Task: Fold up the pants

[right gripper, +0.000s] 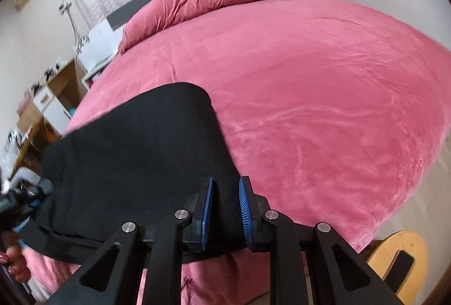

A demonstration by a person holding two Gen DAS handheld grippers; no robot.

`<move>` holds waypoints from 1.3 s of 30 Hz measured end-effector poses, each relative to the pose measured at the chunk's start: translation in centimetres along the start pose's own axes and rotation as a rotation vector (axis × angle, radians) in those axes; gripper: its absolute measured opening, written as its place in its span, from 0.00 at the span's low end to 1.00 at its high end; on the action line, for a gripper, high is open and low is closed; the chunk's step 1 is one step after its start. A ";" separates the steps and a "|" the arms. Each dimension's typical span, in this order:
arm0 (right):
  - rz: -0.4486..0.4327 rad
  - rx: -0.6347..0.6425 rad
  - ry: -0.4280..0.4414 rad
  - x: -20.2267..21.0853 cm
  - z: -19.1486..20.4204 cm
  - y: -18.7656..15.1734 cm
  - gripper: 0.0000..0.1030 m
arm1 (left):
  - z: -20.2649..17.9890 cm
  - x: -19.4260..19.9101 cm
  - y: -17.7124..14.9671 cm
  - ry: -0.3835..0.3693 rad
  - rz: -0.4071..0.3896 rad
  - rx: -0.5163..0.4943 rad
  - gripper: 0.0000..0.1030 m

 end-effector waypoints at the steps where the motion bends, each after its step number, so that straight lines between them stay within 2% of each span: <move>1: 0.014 0.015 -0.010 -0.3 0.2 -0.1 0.20 | 1.3 -0.6 -0.6 0.018 0.014 0.029 0.13; 3: 0.045 0.046 -0.040 -1.0 0.6 -0.4 0.21 | 3.7 -2.0 -1.7 0.050 0.054 0.072 0.15; 4: 0.057 0.061 -0.055 -1.3 0.7 -0.6 0.21 | 4.2 -2.2 -1.9 0.031 0.042 0.070 0.17; 9: 0.079 0.089 -0.079 -1.6 1.0 -0.5 0.23 | 3.9 -2.5 -1.9 0.031 0.061 -0.006 0.20; 11: 0.050 0.090 -0.052 -0.8 1.0 0.3 0.25 | 3.8 -2.2 -1.5 0.034 0.059 0.007 0.22; 13: -0.016 0.099 -0.021 0.4 1.6 2.2 0.25 | 4.2 -1.8 -1.3 0.021 0.048 0.043 0.23; 16: -0.074 0.170 -0.004 0.7 3.8 5.4 0.25 | 4.7 -1.4 -1.3 0.018 0.028 0.074 0.24; 20: -0.044 0.239 0.001 -3.0 6.7 7.9 0.25 | 4.0 -1.7 -1.7 0.054 0.033 0.028 0.24; 24: 0.008 0.218 -0.028 -7.0 6.9 8.5 0.24 | 3.9 -2.2 -1.4 0.047 0.032 0.050 0.27; 25: 0.018 0.201 -0.033 -7.7 6.6 8.5 0.26 | 4.1 -2.1 -1.5 0.039 0.027 0.058 0.27; 27: 0.038 0.143 -0.028 -9.0 5.8 8.1 0.45 | 4.2 -1.9 -1.6 0.031 0.018 0.054 0.28; 29: 0.058 0.031 0.000 -9.4 4.2 7.9 0.55 | 4.0 -2.0 -1.7 0.039 0.017 0.024 0.28; 31: 0.051 -0.056 0.040 -8.6 3.4 7.6 0.55 | 4.0 -1.6 -1.7 0.038 0.018 0.011 0.28; 33: -0.004 -0.051 0.022 -6.7 3.2 7.1 0.55 | 4.1 -1.5 -1.6 0.038 0.021 0.016 0.28; 36: -0.099 0.063 -0.007 -3.0 4.1 5.7 0.55 | 3.9 0.7 -2.2 0.053 0.010 0.048 0.33; 39: -0.171 0.195 -0.004 0.2 5.6 3.8 0.55 | 3.3 2.8 -2.6 0.080 -0.022 0.021 0.33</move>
Point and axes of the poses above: each gripper's, at about its wrist camera, not at the fingertips, and x roughly against the way its jaws point, z to its left, y to its top, the point moved 7 cm from there along -x, roughly the way its jaws point, and after that the axes turned 14 degrees about -y, right-handed, at the moved point
